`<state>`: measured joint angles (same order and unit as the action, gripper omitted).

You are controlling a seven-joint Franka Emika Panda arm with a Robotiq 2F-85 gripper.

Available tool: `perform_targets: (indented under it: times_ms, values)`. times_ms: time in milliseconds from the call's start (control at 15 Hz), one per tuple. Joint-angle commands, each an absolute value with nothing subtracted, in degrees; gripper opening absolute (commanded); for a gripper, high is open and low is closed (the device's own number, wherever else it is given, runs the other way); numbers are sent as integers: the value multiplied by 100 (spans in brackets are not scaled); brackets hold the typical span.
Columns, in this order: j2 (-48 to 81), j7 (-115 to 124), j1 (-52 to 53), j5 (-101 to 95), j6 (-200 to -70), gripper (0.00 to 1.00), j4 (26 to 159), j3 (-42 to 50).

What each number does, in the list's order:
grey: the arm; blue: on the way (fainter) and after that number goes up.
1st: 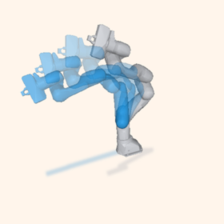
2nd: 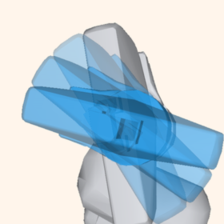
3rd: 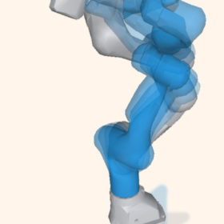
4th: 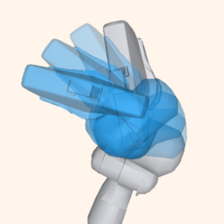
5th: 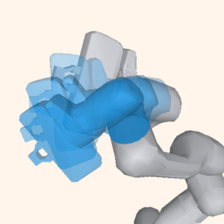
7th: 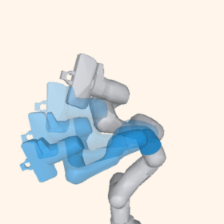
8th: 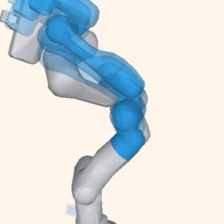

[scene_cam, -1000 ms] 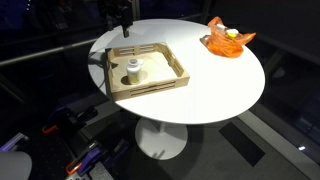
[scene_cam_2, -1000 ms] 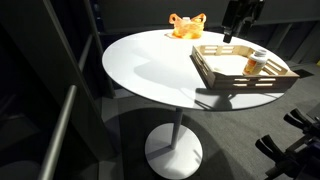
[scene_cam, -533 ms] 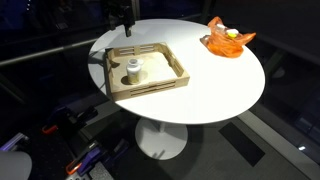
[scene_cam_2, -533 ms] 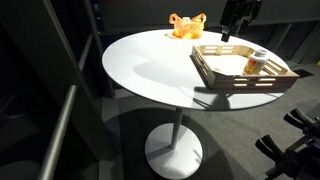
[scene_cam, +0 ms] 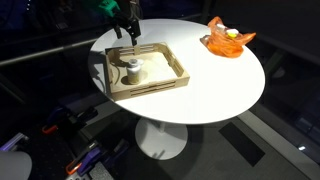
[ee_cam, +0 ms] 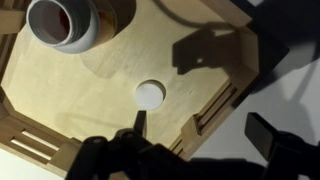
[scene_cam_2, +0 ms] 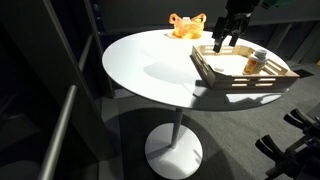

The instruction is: Pick up the white lid and twist it onto the white medicine bottle in the wooden tray

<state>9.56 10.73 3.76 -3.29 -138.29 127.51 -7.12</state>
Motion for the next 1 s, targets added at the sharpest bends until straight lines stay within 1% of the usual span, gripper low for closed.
perform_targets:
  times_ms: [0, 467, 933]
  values:
    - [1184, 648, 381, -221, -13890, 100, 12639, -573]
    - [1542, -156, 282, -242, -13946, 100, 12430, -445]
    - [1872, -109, 326, -309, -14004, 100, 12388, -405]
